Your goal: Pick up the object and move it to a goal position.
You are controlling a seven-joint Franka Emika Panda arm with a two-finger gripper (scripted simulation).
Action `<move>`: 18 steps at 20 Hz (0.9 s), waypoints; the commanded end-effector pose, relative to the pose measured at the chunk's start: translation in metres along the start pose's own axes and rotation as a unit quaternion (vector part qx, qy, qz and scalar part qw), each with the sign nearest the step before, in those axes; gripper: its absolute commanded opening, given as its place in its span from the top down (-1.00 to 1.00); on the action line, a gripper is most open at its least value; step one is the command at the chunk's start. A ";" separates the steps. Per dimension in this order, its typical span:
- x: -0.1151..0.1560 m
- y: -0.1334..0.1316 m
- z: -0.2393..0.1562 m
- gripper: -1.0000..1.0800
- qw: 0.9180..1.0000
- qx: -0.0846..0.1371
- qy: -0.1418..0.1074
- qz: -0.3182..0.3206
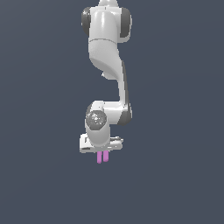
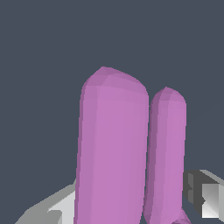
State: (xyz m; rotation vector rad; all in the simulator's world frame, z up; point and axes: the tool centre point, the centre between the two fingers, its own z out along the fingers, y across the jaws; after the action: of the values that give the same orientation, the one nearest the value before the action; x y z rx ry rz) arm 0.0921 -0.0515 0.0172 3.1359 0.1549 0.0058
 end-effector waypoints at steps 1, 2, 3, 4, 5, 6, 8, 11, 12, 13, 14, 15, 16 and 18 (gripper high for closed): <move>-0.001 -0.002 0.003 1.00 1.000 0.001 -0.002 -0.001; 0.000 0.000 0.001 1.00 1.000 0.000 0.000 0.000; 0.000 0.000 0.001 1.00 1.000 0.000 0.000 0.000; 0.000 0.000 0.000 1.00 1.000 0.000 0.000 0.000; 0.000 0.000 -0.002 1.00 1.000 0.000 0.000 0.000; -0.001 0.001 -0.004 1.00 1.000 0.000 0.000 0.000; -0.001 0.002 -0.010 1.00 1.000 0.000 0.000 0.000; -0.002 0.006 -0.025 1.00 1.000 0.000 0.000 0.000; -0.002 0.007 -0.031 1.00 1.000 0.000 0.000 0.000; -0.003 0.009 -0.038 1.00 1.000 0.000 0.000 0.000; -0.003 0.010 -0.046 1.00 1.000 0.000 0.000 0.000; -0.004 0.012 -0.054 1.00 1.000 0.000 -0.001 -0.001; -0.004 0.014 -0.063 1.00 1.000 0.000 -0.001 -0.001; -0.005 0.019 -0.083 1.00 1.000 0.000 -0.001 -0.001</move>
State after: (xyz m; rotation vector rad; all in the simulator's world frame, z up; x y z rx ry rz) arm 0.0887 -0.0671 0.0851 3.1366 0.1570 0.0019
